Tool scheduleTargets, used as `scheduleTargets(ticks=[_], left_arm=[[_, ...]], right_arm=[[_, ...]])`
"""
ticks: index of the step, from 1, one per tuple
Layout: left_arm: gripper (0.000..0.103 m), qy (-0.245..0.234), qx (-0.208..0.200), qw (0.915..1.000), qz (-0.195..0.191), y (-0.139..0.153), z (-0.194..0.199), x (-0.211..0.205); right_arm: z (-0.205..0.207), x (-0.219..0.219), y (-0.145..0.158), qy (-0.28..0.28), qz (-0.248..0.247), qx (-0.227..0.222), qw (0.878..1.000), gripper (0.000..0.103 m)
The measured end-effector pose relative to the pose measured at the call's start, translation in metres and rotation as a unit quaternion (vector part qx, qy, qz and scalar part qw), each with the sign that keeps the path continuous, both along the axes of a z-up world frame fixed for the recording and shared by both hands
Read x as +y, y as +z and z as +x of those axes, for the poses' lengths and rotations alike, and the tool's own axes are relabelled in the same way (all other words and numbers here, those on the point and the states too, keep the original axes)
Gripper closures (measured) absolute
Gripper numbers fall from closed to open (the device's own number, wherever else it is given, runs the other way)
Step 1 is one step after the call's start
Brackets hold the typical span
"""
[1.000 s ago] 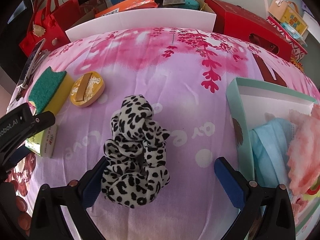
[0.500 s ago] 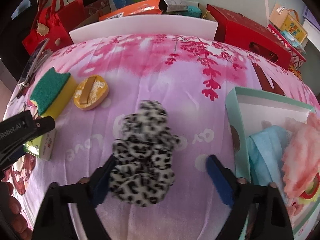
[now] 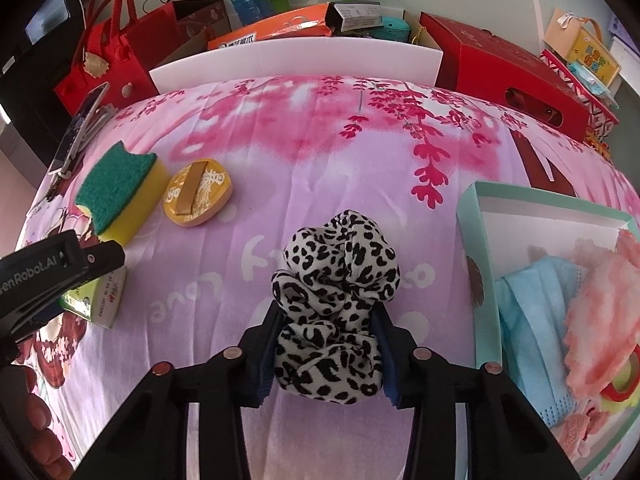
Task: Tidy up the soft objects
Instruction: 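Grasp the leopard scrunchie with the right gripper while the left gripper grasps the green tissue pack, then carry the scrunchie and tissue pack over the white tray and release them inside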
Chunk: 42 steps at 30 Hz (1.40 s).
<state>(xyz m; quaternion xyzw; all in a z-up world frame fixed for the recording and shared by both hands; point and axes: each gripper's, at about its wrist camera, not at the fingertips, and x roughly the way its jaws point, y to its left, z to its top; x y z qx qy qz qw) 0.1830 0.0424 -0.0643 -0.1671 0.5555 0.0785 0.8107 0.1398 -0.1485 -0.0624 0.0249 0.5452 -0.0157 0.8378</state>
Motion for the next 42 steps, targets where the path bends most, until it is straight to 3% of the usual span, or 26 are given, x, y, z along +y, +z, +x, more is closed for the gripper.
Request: scheduleTargets(ticks=[12,22,29,36,42], left_arm=[[0.027,-0.003,-0.029,0.9995,0.009,0.029,-0.008,0.003],[0.027,-0.009,-0.084,0.9962,0.021,0.074,-0.021,0.002],[0.027,-0.02,-0.106,0.9937,0.029,0.094,-0.028,-0.007],[0.027,-0.06,-0.106,0.9924,0.016,0.098,-0.029,-0.034],[0.027,-0.111,-0.121,0.9862,0.021,0.109,-0.036,-0.071]], right_arm=[[-0.006,0.0,0.009,0.002,0.005,-0.005,1.0,0.063],[-0.027,-0.013,0.063,-0.005,0.021,-0.071,0.997,0.063],[-0.038,-0.02,0.081,-0.009,0.022,-0.09,0.996,0.063],[-0.045,-0.039,0.088,-0.026,0.024,-0.098,0.995,0.063],[-0.057,-0.083,0.096,-0.082,0.014,-0.099,0.992,0.063]])
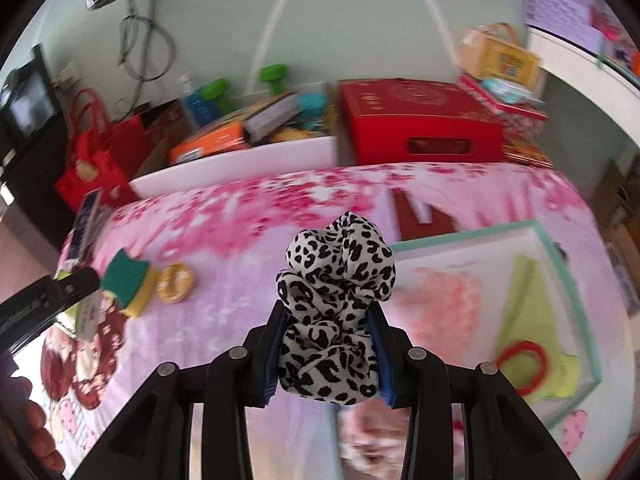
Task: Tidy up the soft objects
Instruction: 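Carry the scrunchie and tissue pack over the white tray and release them inside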
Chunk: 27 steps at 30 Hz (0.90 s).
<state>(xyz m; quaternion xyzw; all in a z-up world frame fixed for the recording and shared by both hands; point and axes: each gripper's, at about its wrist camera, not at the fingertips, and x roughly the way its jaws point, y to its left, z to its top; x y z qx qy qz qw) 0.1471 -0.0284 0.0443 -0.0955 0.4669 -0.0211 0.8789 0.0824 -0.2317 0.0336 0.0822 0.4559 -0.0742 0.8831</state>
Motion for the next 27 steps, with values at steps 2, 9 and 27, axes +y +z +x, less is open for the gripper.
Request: scheduleTargets(ticks=[2,9,27], left_arm=[[0.027,-0.013,-0.001,0.9999,0.003,0.001,-0.002,-0.011],[0.027,-0.088,-0.01,0.996,0.009,0.007,-0.015,-0.068],[0.027,-0.283,0.007,0.9587,0.03,-0.022,-0.064,-0.215]], right_arm=[[-0.007,-0.017,0.004,-0.022,-0.007,-0.001,1.0,0.063],[-0.031,-0.076,0.014,-0.096,-0.004,-0.009,0.995,0.063],[-0.075,-0.167,-0.002,-0.22,0.023,0.013,0.975,0.062]])
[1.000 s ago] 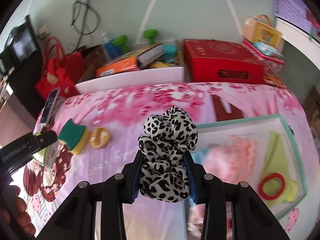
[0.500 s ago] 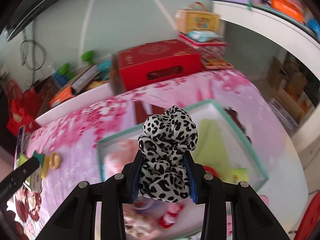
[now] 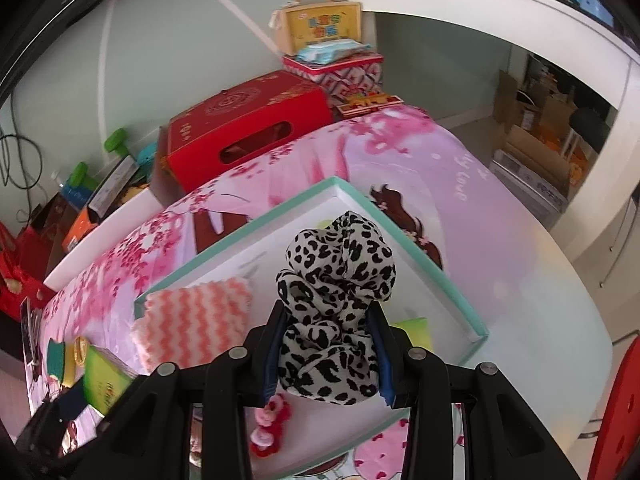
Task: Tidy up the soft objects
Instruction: 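Carry the scrunchie and tissue pack over the white tray and release them inside, then move both grippers back toward the green sponge and gold tin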
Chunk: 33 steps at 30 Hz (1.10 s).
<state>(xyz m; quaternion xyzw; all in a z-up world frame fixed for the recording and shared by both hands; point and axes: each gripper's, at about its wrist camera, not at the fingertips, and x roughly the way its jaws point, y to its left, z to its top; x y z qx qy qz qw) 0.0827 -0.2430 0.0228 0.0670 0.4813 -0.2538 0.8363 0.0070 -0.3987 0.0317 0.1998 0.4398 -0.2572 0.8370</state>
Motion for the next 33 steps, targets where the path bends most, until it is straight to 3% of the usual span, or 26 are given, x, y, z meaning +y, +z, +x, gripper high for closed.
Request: scheduleTargets(ticks=[15,16,18,19,22,28,33], left_arm=[[0.026,-0.016,-0.004,0.9998,0.011,-0.018,0.003,-0.016],[0.025,-0.017,-0.006,0.9998,0.012,-0.018,0.003,-0.016],[0.012,-0.017,-0.014,0.9996,0.019,-0.018,0.002,-0.017],[0.01,-0.015,-0.019,0.9995,0.021,-0.017,0.002,-0.017],[0.009,-0.012,-0.024,0.9994,0.023,-0.016,0.003,-0.015],[0.005,0.017,-0.03,0.9989,0.033,-0.009,0.007,-0.004],[0.005,0.052,-0.029,0.9978,0.031,-0.004,0.015,0.015]], right_arm=[[0.011,-0.002,-0.02,0.012,0.028,0.012,0.999,0.06],[0.011,-0.002,-0.019,0.012,0.027,0.012,0.999,0.053],[0.011,-0.001,-0.017,0.013,0.028,0.01,0.999,0.04],[0.011,-0.001,-0.017,0.013,0.03,0.008,0.999,0.034],[0.012,0.0,-0.015,0.014,0.029,0.003,0.999,0.028],[0.013,0.0,-0.018,0.013,0.024,0.012,1.0,0.0],[0.008,-0.006,-0.019,-0.007,0.02,0.013,1.0,0.0]])
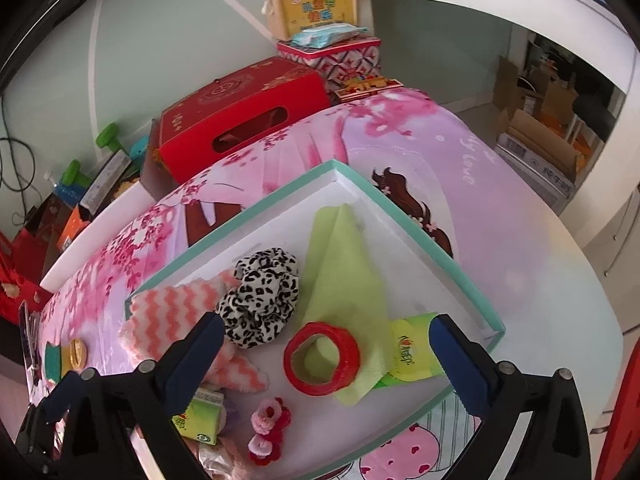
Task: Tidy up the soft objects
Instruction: 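Move both grippers back toward the green sponge and gold tin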
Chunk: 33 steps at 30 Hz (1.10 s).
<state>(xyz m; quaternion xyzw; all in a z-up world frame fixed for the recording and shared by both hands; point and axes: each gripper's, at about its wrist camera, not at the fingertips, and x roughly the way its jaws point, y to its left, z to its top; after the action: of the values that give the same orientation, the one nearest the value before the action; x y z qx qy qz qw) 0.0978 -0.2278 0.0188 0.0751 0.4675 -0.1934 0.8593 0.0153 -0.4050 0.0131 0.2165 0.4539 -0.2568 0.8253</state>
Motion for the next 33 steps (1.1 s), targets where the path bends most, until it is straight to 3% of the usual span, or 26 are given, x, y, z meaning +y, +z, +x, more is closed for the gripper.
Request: scheduleTargets(ticks=[10,19,24,33], left_arm=[[0.005,0.084,0.009,0.9964,-0.012,0.003,0.023,0.049],[0.005,0.163,0.016,0.9864,-0.013,0.003,0.042,0.11],[0.005,0.218,0.014,0.9758,-0.01,0.006,0.049,0.154],[0.005,0.297,0.025,0.9544,-0.008,0.003,0.055,0.219]], right_arm=[[0.001,-0.001,-0.005,-0.005,0.005,0.013,1.0,0.0],[0.005,0.006,-0.004,0.001,0.0,0.022,1.0,0.0],[0.012,0.018,0.0,0.014,-0.016,0.025,0.999,0.0],[0.035,0.071,0.012,0.091,-0.032,0.012,0.995,0.0]])
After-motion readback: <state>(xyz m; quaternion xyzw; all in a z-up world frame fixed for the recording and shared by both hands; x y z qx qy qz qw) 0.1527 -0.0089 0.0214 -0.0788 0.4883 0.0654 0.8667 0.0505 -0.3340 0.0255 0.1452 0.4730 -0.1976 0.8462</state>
